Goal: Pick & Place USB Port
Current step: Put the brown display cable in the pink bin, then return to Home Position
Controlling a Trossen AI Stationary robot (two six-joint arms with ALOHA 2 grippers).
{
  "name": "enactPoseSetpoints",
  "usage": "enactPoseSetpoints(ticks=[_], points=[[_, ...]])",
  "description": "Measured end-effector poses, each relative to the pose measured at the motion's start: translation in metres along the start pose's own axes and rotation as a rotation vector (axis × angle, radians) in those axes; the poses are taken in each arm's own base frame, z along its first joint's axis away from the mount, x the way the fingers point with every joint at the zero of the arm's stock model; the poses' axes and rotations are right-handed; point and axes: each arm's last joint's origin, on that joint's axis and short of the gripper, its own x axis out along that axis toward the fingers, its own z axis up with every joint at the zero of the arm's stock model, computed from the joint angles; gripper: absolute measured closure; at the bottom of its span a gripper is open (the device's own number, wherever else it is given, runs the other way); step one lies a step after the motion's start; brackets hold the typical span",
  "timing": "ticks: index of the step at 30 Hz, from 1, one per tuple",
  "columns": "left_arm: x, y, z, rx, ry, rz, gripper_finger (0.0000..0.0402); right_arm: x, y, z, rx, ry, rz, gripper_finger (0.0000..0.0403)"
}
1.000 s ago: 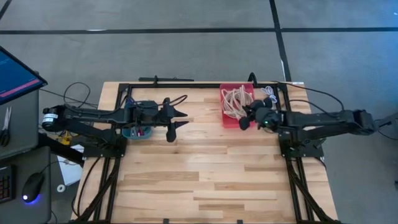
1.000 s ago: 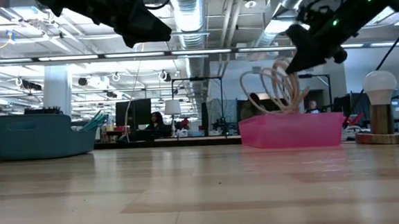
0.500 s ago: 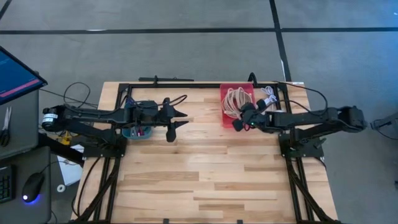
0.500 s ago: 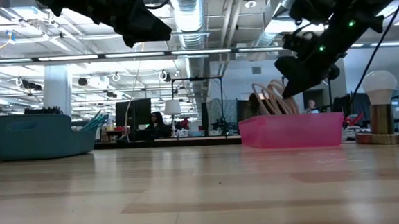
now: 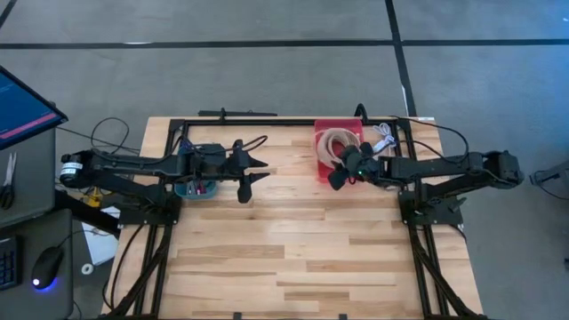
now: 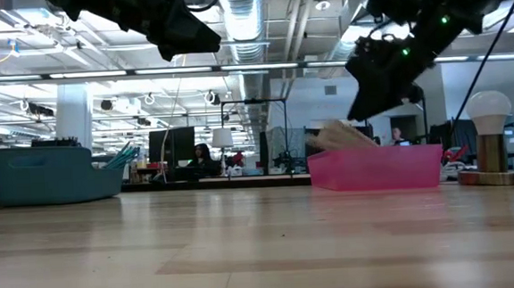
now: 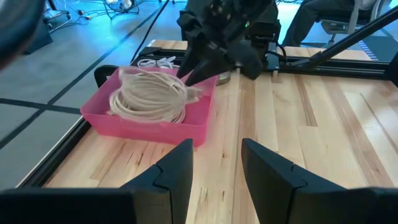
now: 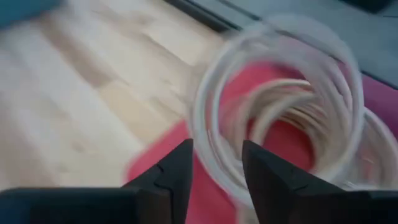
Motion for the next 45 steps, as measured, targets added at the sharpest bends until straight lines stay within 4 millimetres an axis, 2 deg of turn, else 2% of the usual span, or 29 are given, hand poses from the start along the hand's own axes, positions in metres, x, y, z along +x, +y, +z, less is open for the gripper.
enactPoseSetpoints(ticks=[11,16,20,23,27,31,36,45], points=[[0.0,0.0,0.0,0.001,-0.001,0.0,0.0266,-0.019,0.016,0.046,-0.046,0.008,0.239,0.0256],[-0.016,-0.001,0.005,0.056,-0.014,-0.01,0.0266,-0.04,0.024,0.056,-0.179,-0.07,0.312,0.027],[-0.043,-0.004,0.011,0.062,-0.083,-0.036,0.0266,-0.063,0.029,0.054,-0.258,-0.138,0.36,0.0297],[-0.066,-0.008,0.007,0.064,-0.144,-0.066,0.0266,-0.081,0.03,0.049,-0.287,-0.184,0.391,0.0318],[-0.096,-0.013,-0.007,0.086,-0.238,-0.124,0.0266,-0.104,0.029,0.045,-0.303,-0.248,0.471,0.0337],[-0.119,-0.016,-0.023,0.115,-0.323,-0.177,0.0266,-0.121,0.028,0.039,-0.311,-0.321,0.535,0.0343],[-0.137,-0.018,-0.037,0.152,-0.424,-0.225,0.0266,-0.131,0.025,0.025,-0.312,-0.469,0.615,0.0344],[-0.152,-0.018,-0.044,0.193,-0.514,-0.256,0.0266,-0.129,0.01,-0.002,-0.251,-0.573,0.668,0.0344]])
